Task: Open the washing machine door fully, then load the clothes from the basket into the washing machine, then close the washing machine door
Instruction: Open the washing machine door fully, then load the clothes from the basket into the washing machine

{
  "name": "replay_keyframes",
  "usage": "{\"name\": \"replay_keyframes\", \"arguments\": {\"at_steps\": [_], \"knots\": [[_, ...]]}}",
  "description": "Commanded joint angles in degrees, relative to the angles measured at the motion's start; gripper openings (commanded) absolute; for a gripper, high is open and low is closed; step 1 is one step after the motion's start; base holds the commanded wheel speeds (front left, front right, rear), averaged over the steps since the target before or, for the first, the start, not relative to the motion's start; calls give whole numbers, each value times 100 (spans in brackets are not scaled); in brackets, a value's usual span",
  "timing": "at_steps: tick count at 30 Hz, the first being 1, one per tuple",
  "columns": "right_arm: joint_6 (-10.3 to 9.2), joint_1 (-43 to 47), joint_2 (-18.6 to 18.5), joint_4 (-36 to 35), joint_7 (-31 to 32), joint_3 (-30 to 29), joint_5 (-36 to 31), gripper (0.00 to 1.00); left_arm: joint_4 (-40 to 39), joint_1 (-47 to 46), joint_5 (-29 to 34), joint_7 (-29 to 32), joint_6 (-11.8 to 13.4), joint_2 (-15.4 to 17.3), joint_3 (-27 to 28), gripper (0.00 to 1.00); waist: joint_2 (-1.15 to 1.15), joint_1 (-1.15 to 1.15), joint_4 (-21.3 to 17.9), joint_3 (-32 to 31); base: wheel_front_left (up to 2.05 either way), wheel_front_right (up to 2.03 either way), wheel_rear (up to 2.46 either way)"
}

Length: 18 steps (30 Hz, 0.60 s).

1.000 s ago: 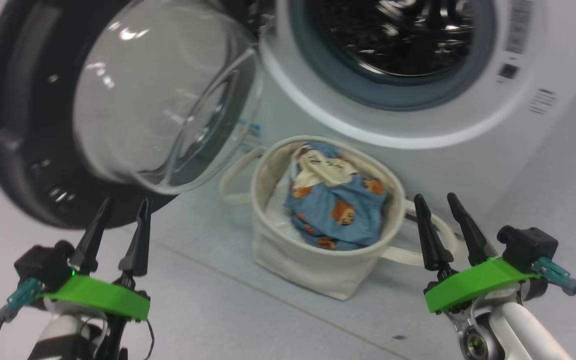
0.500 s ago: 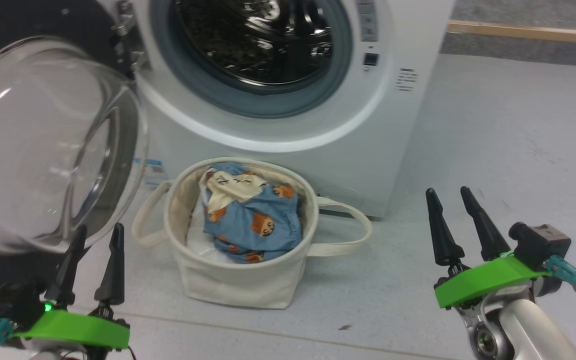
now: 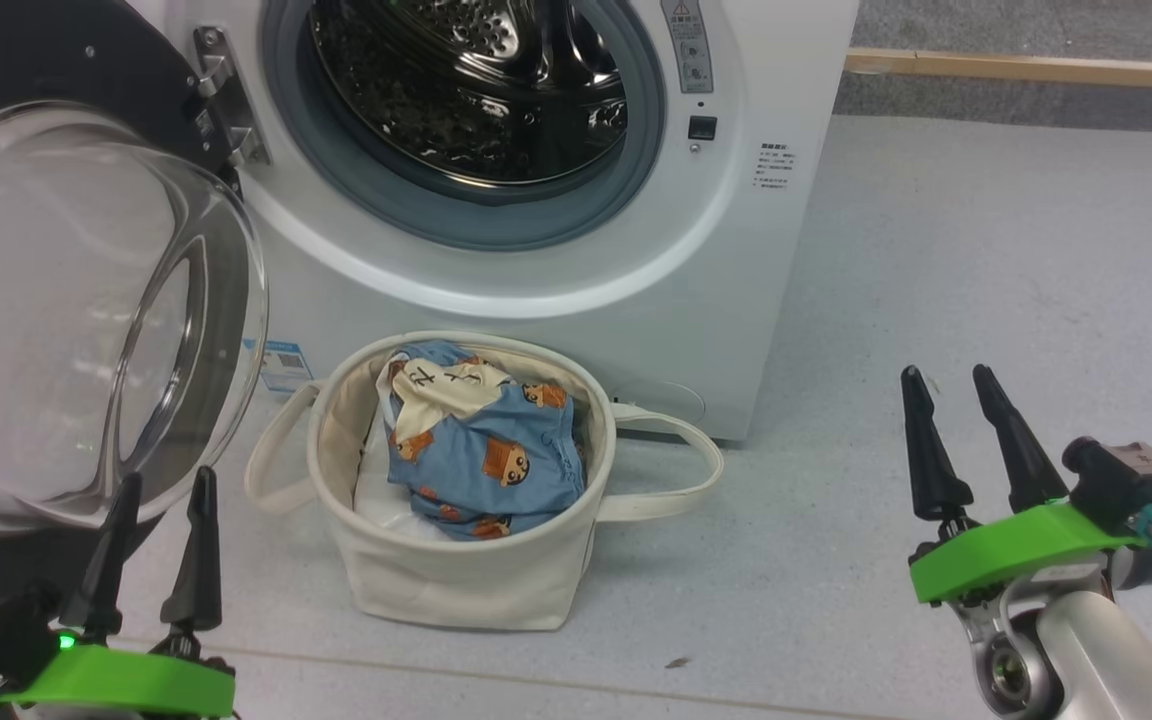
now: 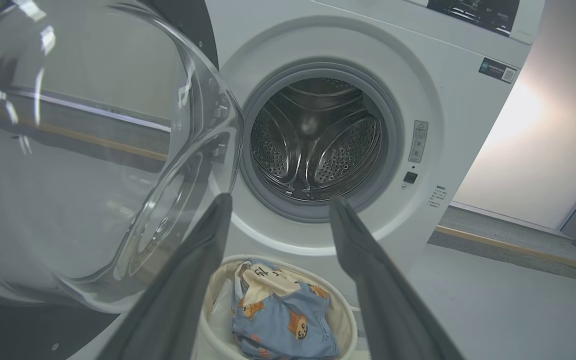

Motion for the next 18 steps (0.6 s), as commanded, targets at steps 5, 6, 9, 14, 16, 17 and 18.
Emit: {"name": "replay_keyframes", "arguments": {"at_steps": [5, 6, 9, 14, 16, 17, 18], "knots": [[42, -72, -72, -145, -71, 0, -74, 100, -189, -154, -3, -33, -16, 138, 188, 100, 0, 0, 9, -25, 0, 0, 0], [42, -73, -74, -147, -71, 2, -76, 100, -197, -152, -17, -33, -18, 135, 199, 100, 0, 0, 8, -23, 0, 0, 0], [42, -65, -77, -148, -71, -5, -71, 100, -202, -135, -60, -33, -22, 134, 216, 100, 0, 0, 13, -14, 0, 0, 0], [42, -43, -48, -122, -71, 17, -47, 100, -108, -127, -66, -33, -22, 173, 249, 100, 0, 0, 52, 13, 0, 0, 0], [42, -42, -39, -126, -71, 6, -43, 100, -93, -140, -63, -33, -23, 191, 240, 100, 0, 0, 78, 35, 0, 0, 0], [42, -42, -35, -130, -71, -3, -44, 100, -94, -144, -59, -33, -24, 202, 231, 100, 0, 0, 92, 42, 10, -8, -2], [42, -39, -31, -134, -71, -14, -45, 100, -92, -146, -56, -33, -25, 213, 220, 100, 0, 0, 107, 48, 22, -23, 1]]}}
